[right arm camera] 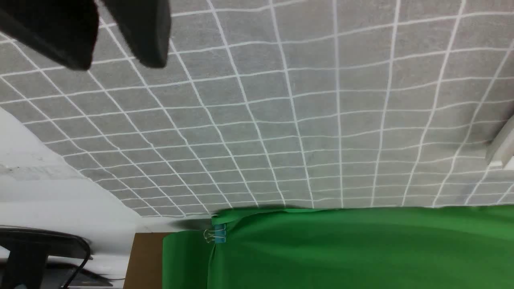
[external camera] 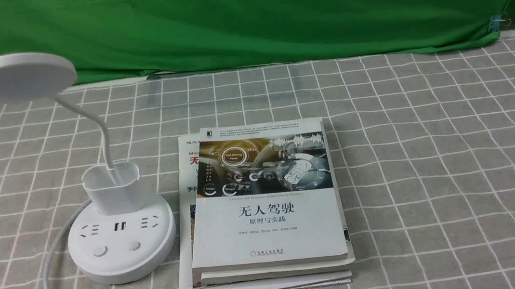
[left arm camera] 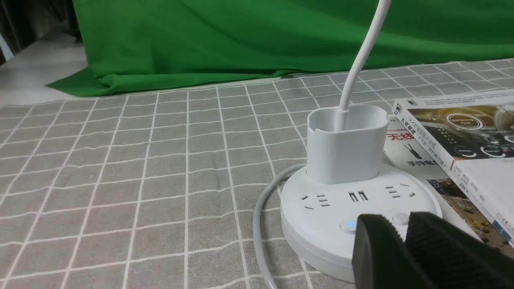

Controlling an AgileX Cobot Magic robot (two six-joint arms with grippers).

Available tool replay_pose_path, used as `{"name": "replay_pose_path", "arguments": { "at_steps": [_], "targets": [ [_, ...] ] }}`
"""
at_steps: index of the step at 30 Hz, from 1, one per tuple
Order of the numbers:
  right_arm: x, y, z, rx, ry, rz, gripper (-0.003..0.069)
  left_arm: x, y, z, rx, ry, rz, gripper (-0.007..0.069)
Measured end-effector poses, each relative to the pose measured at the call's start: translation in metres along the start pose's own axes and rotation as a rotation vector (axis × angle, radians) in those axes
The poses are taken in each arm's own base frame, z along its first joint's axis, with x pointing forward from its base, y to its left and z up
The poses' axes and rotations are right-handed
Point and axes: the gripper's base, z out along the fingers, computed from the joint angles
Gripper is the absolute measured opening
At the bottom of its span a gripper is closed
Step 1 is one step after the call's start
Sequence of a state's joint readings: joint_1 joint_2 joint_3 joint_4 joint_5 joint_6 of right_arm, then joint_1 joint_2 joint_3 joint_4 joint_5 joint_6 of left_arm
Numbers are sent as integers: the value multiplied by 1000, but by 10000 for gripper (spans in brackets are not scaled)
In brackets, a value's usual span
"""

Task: Turn on the desk lamp on the grey coffee tablecloth with your hand.
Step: 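Press the power button on the lamp base to turn the lamp on with the left gripper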

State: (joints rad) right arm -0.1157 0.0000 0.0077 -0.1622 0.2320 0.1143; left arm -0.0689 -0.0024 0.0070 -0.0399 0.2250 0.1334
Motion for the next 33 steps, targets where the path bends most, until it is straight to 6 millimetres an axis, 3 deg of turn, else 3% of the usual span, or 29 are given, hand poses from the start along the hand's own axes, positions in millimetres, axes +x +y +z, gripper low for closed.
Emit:
{"name": "replay_pose_path", "arguments": {
  "at_steps": [33],
  "targets": [
    [0,0,0,0,0,0,245,-5,1,0,-13,-58,27,94]
  ]
}}
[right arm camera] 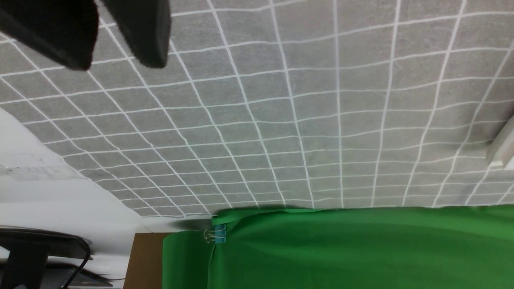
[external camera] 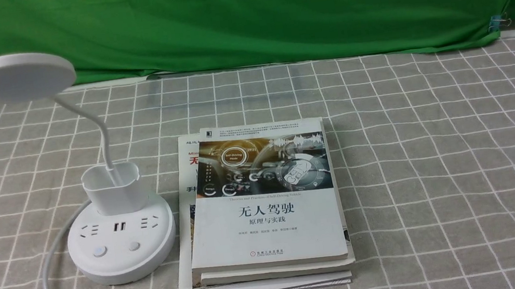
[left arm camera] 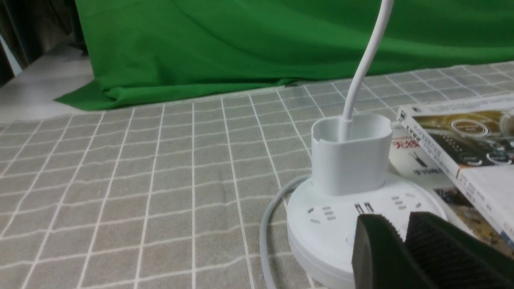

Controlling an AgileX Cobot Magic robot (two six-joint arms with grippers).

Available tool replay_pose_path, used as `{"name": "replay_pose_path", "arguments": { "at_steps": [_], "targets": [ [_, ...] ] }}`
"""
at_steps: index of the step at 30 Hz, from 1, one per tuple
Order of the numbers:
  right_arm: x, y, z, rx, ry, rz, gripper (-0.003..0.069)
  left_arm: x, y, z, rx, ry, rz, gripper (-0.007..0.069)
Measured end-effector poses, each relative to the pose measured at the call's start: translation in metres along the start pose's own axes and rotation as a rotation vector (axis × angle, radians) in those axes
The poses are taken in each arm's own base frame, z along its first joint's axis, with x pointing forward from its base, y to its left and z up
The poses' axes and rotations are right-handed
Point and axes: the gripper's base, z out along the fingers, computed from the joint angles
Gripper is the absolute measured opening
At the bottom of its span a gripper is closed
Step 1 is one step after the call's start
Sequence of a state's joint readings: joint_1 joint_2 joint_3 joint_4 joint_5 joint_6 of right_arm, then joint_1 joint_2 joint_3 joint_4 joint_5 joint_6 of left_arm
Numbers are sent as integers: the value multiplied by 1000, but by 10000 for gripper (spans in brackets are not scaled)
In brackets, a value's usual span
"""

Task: Turn on the desk lamp on the grey coffee tablecloth with your hand.
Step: 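Press the power button on the lamp base to turn the lamp on with the left gripper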

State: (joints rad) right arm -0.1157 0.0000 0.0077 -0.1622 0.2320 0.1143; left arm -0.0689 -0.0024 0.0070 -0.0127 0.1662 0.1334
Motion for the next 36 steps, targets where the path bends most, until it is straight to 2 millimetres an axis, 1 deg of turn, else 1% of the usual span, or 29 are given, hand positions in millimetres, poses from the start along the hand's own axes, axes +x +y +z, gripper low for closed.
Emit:
{"name": "replay_pose_path", "arguments": {
  "at_steps": [7,12,15,16,19,21,22,23,24,25,26,28,31,32,34,36],
  "targets": [
    [0,0,0,0,0,0,245,-22,3,-3,-32,-241,1,94],
    [0,0,0,0,0,0,245,-25,3,-3,-37,-275,-2,94],
    [0,0,0,0,0,0,245,-28,4,-5,-34,-316,-81,94],
    [0,0,0,0,0,0,245,-33,5,-6,-30,-374,-168,94],
    [0,0,0,0,0,0,245,-37,7,-8,-27,-415,-224,94],
    [0,0,0,0,0,0,245,-40,7,-8,-23,-396,-230,94],
    [0,0,0,0,0,0,245,-53,8,-9,-18,-374,-232,94],
    [0,0,0,0,0,0,245,-61,9,-9,-15,-367,-235,94],
    [0,0,0,0,0,0,245,-63,9,-9,-15,-364,-236,94],
    [0,0,0,0,0,0,245,-84,11,-9,-8,-331,-236,94],
    [0,0,0,0,0,0,245,-94,12,-8,-3,-295,-238,94],
    [0,0,0,0,0,0,245,-109,13,-3,9,-198,-255,94],
    [0,0,0,0,0,0,245,-114,11,10,29,6,-289,94],
    [0,0,0,0,0,0,245,-111,10,18,35,102,-295,94],
    [0,0,0,0,0,0,245,-102,8,30,39,239,-289,94],
    [0,0,0,0,0,0,245,-96,7,39,41,315,-280,94]
  ]
}}
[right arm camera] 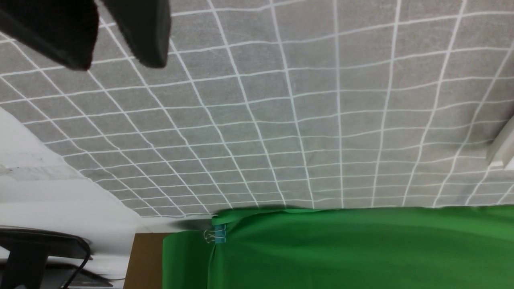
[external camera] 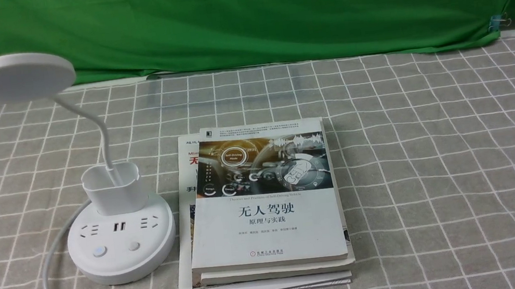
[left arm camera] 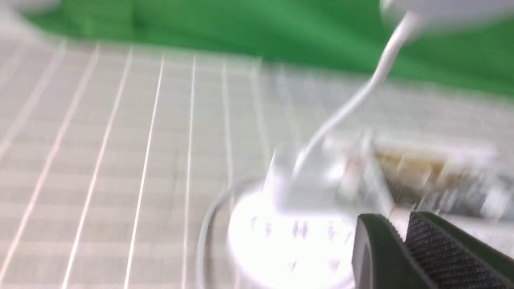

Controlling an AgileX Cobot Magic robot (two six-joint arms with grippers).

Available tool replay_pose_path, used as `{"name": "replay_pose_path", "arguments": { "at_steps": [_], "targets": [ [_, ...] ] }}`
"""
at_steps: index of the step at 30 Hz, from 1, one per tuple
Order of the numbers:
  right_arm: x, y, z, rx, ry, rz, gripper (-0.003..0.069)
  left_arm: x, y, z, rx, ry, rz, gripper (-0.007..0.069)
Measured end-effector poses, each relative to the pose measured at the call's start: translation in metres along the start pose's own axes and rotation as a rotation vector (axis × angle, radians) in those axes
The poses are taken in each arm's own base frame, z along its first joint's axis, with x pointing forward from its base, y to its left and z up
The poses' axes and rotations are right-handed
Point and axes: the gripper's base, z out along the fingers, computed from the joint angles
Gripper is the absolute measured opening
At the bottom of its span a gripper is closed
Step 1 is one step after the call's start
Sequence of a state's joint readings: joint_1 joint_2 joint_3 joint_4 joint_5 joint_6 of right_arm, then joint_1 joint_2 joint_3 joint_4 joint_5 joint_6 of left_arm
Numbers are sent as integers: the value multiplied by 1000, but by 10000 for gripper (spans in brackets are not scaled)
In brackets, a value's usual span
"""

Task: Turn on the desk lamp on the grey coffee tablecloth with your hand.
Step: 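Press the power button on the lamp base to turn the lamp on with the left gripper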

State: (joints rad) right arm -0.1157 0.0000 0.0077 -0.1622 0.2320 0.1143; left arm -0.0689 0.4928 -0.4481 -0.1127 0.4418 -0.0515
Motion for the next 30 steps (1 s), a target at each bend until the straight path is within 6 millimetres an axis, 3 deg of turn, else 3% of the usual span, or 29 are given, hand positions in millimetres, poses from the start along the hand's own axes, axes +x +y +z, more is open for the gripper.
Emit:
{"name": "replay_pose_path", "arguments": {
  "at_steps": [9,15,24,30],
  "targets": [
    [0,0,0,0,0,0,245,13,-2,45,11,246,-129,97],
    [0,0,0,0,0,0,245,21,-2,66,13,433,-94,97],
    [0,0,0,0,0,0,245,-8,-7,100,51,528,33,98],
    [0,0,0,0,0,0,245,5,-8,133,58,652,71,38]
  ]
}}
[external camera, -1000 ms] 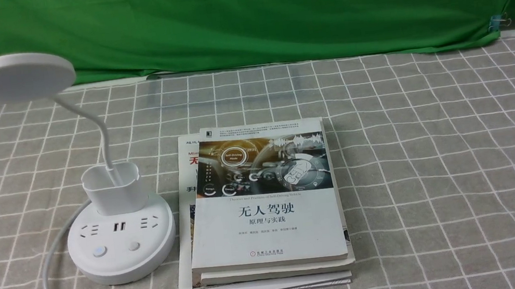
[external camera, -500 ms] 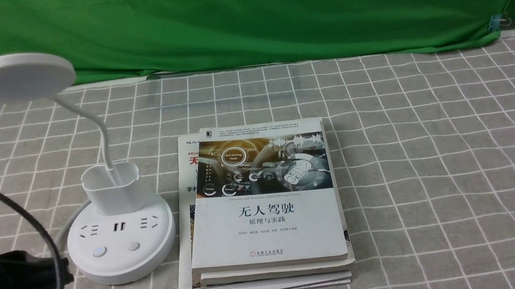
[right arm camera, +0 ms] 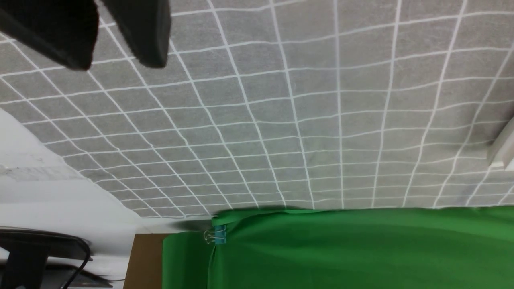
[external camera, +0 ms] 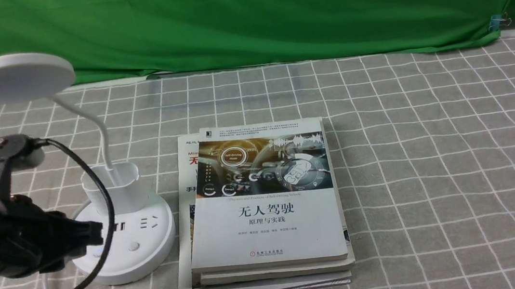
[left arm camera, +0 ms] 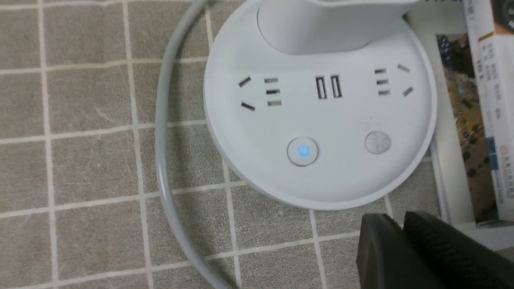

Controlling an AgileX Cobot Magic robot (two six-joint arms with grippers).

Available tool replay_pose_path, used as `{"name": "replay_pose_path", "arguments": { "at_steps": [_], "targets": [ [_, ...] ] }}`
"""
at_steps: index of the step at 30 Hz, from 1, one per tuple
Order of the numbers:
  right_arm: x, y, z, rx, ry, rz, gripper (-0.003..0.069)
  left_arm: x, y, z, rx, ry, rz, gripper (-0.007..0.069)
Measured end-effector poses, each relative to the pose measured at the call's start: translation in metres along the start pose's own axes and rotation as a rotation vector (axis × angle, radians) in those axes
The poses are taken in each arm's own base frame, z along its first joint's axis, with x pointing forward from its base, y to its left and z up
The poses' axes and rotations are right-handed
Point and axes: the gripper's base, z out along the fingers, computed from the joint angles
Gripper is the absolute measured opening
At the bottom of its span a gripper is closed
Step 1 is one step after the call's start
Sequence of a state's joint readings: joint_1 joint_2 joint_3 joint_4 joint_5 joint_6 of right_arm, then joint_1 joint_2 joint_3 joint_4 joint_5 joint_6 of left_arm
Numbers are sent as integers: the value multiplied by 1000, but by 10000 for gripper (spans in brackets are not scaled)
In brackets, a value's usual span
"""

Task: Turn on the desk lamp on the grey coffee tablecloth with your hand.
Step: 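Press the power button on the lamp base to turn the lamp on with the left gripper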

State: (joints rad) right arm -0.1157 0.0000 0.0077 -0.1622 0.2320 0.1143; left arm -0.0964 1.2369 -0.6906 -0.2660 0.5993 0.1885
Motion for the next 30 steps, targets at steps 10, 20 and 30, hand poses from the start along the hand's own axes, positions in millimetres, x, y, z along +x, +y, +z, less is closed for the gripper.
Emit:
{"name": "replay_pose_path", "arguments": {
  "at_steps": [10,20,30],
  "targets": [
    [0,0,0,0,0,0,245,-8,-18,43,-57,68,62,15],
    [0,0,0,0,0,0,245,-12,-15,72,-78,57,80,15],
    [0,0,0,0,0,0,245,-16,-15,77,-75,33,80,17]
  ]
}}
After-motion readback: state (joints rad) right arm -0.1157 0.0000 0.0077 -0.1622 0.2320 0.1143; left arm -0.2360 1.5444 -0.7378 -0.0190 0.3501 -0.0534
